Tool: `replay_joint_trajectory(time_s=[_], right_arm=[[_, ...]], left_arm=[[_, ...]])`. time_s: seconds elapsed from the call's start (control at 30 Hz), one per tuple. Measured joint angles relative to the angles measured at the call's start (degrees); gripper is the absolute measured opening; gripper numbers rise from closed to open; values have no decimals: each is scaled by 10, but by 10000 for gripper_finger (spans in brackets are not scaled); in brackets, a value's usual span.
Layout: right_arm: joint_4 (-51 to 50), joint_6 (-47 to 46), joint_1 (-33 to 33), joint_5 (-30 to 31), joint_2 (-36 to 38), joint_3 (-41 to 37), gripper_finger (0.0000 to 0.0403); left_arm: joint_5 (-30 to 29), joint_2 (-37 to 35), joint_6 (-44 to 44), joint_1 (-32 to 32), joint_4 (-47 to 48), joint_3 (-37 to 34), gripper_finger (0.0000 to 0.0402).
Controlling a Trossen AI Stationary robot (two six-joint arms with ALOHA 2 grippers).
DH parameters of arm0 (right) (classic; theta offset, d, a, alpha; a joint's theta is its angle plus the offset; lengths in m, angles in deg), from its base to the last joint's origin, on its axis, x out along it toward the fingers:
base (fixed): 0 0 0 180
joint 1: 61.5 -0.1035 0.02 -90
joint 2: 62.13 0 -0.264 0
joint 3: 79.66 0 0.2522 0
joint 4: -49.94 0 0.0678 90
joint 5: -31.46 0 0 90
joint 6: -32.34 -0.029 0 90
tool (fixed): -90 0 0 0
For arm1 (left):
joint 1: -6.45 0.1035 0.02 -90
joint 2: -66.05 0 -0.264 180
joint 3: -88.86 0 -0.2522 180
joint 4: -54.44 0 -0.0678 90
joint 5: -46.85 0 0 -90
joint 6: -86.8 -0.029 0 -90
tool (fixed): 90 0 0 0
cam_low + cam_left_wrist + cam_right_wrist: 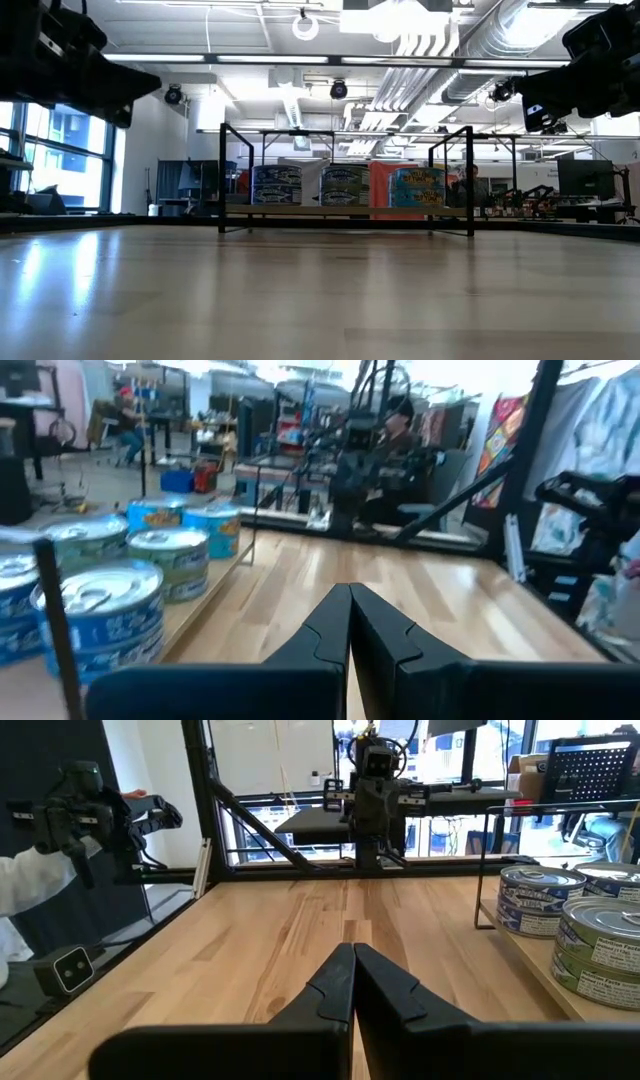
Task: Stack canned seafood by type on shelf
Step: Return to Home Position
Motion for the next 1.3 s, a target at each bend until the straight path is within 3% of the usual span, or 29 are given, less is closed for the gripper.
replay_joint_trajectory(time_s=[1.3], right_arm=[[0,0,0,2,0,0,0]], left_arm=[[0,2,0,-26,-4,0,1]])
